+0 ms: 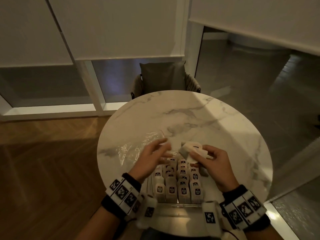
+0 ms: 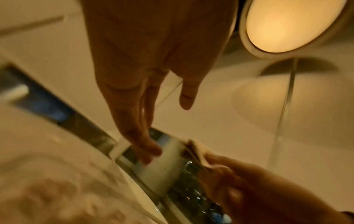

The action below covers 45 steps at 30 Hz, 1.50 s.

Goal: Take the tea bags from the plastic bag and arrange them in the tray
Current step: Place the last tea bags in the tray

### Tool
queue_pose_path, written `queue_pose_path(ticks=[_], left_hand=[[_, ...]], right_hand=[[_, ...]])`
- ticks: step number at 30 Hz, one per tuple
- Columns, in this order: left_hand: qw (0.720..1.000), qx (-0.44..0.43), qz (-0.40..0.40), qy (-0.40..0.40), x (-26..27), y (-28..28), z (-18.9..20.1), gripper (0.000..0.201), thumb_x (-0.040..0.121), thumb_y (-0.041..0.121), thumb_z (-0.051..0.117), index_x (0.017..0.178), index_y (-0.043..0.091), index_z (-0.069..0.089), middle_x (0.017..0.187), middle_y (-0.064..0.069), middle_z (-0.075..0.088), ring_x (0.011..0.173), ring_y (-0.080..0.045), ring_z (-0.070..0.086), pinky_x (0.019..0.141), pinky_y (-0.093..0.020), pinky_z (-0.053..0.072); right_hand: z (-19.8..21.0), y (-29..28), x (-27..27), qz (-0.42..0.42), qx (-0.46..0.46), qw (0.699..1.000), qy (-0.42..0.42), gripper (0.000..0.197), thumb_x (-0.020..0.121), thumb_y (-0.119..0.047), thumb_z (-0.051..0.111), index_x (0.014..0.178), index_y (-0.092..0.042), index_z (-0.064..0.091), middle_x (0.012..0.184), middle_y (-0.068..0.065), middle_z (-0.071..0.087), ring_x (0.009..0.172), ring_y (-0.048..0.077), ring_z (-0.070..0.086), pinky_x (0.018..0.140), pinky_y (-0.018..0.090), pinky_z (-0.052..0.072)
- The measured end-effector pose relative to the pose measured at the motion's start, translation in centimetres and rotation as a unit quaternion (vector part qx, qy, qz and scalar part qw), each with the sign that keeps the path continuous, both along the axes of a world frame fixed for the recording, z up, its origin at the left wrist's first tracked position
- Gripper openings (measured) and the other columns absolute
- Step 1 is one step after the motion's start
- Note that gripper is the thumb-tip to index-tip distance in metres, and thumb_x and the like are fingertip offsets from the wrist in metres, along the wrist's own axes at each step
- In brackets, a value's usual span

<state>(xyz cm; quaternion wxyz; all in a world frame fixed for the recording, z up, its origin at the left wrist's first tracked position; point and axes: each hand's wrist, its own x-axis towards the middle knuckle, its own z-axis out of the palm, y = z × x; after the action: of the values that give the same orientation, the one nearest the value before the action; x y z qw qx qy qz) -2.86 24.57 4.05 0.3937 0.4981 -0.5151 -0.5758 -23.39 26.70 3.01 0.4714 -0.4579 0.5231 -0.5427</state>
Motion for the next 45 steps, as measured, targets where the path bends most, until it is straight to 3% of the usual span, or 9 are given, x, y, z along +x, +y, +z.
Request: queue_pose_path(ticks=[3,11,16,19,22,28,32,40,45], left_hand=[[0.988,0.092,-0.085,0.088,-2.9,0.4,-0.2,0.044,0.093,0.032,0.060,0.134,0.019,0.053,0.120,-0.012,0.067,0.097,-0.030,0.072,0.082,-0.036,0.060],[0.987,0.060,0.027,0.149,-4.1,0.1,-2.0,0.011,0.092,0.006,0.063,0.100,0.000,0.068,0.096,-0.013,0.071,0.085,-0.020,0.072,0.072,-0.026,0.060],[0.983,0.095,0.108,0.109,-3.2,0.5,-2.6,0.018,0.091,0.008,0.065,0.108,0.004,0.064,0.111,-0.021,0.068,0.094,-0.032,0.071,0.062,-0.025,0.059],[0.988,0.064,0.087,0.113,-3.3,1.2,-2.3,0.026,0.094,0.004,0.060,0.116,0.017,0.057,0.108,-0.023,0.069,0.083,-0.039,0.073,0.061,-0.037,0.062],[0.991,0.017,0.050,0.123,-3.9,1.8,-1.6,0.029,0.099,-0.001,0.048,0.119,0.018,0.055,0.106,-0.023,0.069,0.071,-0.032,0.073,0.053,-0.029,0.057],[0.992,0.036,0.027,0.115,-4.5,1.7,-1.7,0.036,0.098,-0.005,0.039,0.092,0.001,0.074,0.109,-0.014,0.071,0.073,-0.029,0.073,0.057,-0.022,0.054],[0.982,0.029,0.030,0.182,-5.0,2.0,-1.5,0.032,0.094,-0.003,0.049,0.081,0.007,0.076,0.089,-0.010,0.075,0.072,-0.030,0.071,0.058,-0.024,0.054],[0.996,-0.073,0.030,0.052,-4.0,1.0,-2.6,0.010,0.091,0.001,0.063,0.092,-0.006,0.070,0.092,-0.020,0.068,0.068,-0.017,0.066,0.053,-0.023,0.052],[0.993,-0.102,-0.052,-0.043,-3.2,0.8,-2.3,0.009,0.087,0.003,0.067,0.081,0.000,0.072,0.083,-0.019,0.070,0.068,-0.024,0.065,0.052,-0.026,0.050]], right_hand=[[0.5,-0.3,0.2,0.006,-0.007,1.000,0.023,0.026,0.074,-0.008,0.082,0.093,-0.001,0.066,0.085,0.012,0.074,0.066,0.026,0.071,0.051,0.031,0.056],[-0.6,-0.5,-1.2,-0.048,0.015,0.998,0.032,0.020,0.071,-0.009,0.083,0.077,-0.001,0.066,0.073,0.015,0.072,0.061,0.032,0.071,0.063,0.042,0.060],[-0.2,-0.2,-1.8,-0.093,-0.034,0.995,-0.021,0.018,0.077,-0.005,0.078,0.078,0.000,0.061,0.081,0.019,0.069,0.071,0.035,0.073,0.066,0.035,0.060],[0.3,-0.1,-1.5,-0.078,-0.045,0.993,-0.078,0.015,0.080,0.002,0.073,0.080,0.003,0.058,0.084,0.019,0.065,0.073,0.035,0.073,0.065,0.029,0.059],[0.7,-0.1,-0.9,-0.050,-0.015,0.988,-0.145,0.012,0.082,0.005,0.068,0.080,-0.002,0.057,0.083,0.017,0.067,0.072,0.034,0.073,0.064,0.029,0.060],[0.0,0.3,-0.2,-0.028,0.000,0.995,-0.092,0.014,0.083,0.000,0.069,0.078,-0.008,0.059,0.066,0.002,0.069,0.052,0.009,0.058,0.048,0.019,0.045],[-0.5,0.6,0.2,-0.025,-0.030,0.997,-0.059,0.023,0.069,-0.011,0.079,0.078,0.005,0.065,0.073,0.017,0.068,0.064,0.015,0.065,0.060,0.020,0.051],[0.0,0.0,-1.2,-0.018,-0.004,0.999,0.038,0.033,0.066,-0.030,0.081,0.091,-0.010,0.077,0.083,0.008,0.076,0.075,0.029,0.072,0.070,0.038,0.059],[0.8,-0.7,-2.1,0.061,-0.036,0.990,0.118,0.025,0.074,-0.028,0.079,0.094,-0.014,0.078,0.087,0.005,0.076,0.076,0.021,0.071,0.071,0.027,0.058]])
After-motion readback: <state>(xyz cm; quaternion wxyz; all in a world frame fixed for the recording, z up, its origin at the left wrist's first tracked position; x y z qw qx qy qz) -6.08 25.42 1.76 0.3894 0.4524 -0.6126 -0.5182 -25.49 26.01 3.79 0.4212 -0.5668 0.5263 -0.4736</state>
